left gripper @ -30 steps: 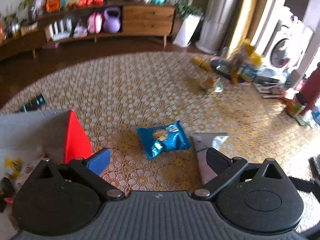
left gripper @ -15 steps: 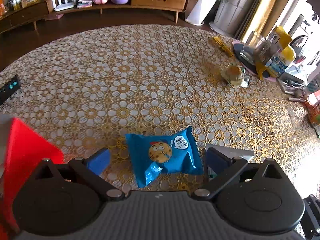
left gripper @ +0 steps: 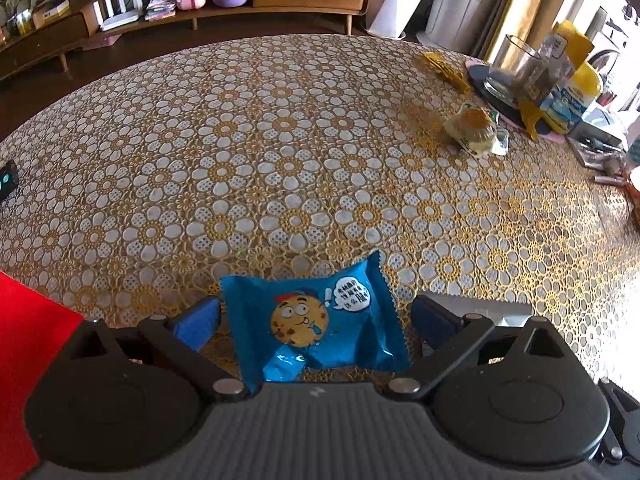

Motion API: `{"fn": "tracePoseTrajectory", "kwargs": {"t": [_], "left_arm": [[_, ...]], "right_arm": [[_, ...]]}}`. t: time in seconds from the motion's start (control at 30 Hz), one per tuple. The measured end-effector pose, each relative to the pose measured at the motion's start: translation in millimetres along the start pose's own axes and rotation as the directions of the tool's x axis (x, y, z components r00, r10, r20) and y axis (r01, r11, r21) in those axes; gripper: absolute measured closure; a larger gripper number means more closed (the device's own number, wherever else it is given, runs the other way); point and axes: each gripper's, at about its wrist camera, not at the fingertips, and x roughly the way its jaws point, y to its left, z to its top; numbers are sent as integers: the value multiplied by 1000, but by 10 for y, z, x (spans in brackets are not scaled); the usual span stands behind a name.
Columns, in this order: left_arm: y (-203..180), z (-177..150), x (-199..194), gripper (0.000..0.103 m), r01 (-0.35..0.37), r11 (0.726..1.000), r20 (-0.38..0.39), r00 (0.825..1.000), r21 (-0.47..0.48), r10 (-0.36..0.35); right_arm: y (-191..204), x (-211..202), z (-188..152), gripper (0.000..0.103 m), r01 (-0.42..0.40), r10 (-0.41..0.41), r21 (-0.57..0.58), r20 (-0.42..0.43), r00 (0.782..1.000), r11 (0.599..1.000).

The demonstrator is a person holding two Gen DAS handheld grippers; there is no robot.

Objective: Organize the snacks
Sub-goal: 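Grasp the blue cookie packet with the left tool while the right tool grasps the silver-white packet, then carry both packets up and over the red box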

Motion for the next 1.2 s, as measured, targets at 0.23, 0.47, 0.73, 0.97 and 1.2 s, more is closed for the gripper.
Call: {"fn": "tracePoseTrajectory", "kwargs": {"t": [0.23, 0.47, 0.73, 0.97, 1.2], "left_arm": [[-22, -45, -23, 38, 11, 1000, 31, 999, 6, -11], [20, -112, -126, 42, 1, 1000, 31, 1000, 1, -1], [27, -249, -386, 42, 34, 999, 33, 999, -25, -33], [-9, -429, -753, 42, 65, 998, 41, 997, -19, -64], [27, -662, -1201, 42, 91, 996, 56, 994, -7, -91]], "right_arm": [[56, -25, -7, 46, 15, -14, -29, 22, 1000, 999], [65, -114, -23, 67, 23, -21, -29, 47, 999, 999], [-20, -316, -125, 71, 11, -11, 9, 41, 999, 1000], [-16, -694, -291, 72, -5, 4, 11, 57, 998, 1000], [69, -1172, -436, 72, -24, 25, -7, 87, 996, 1000]]}}
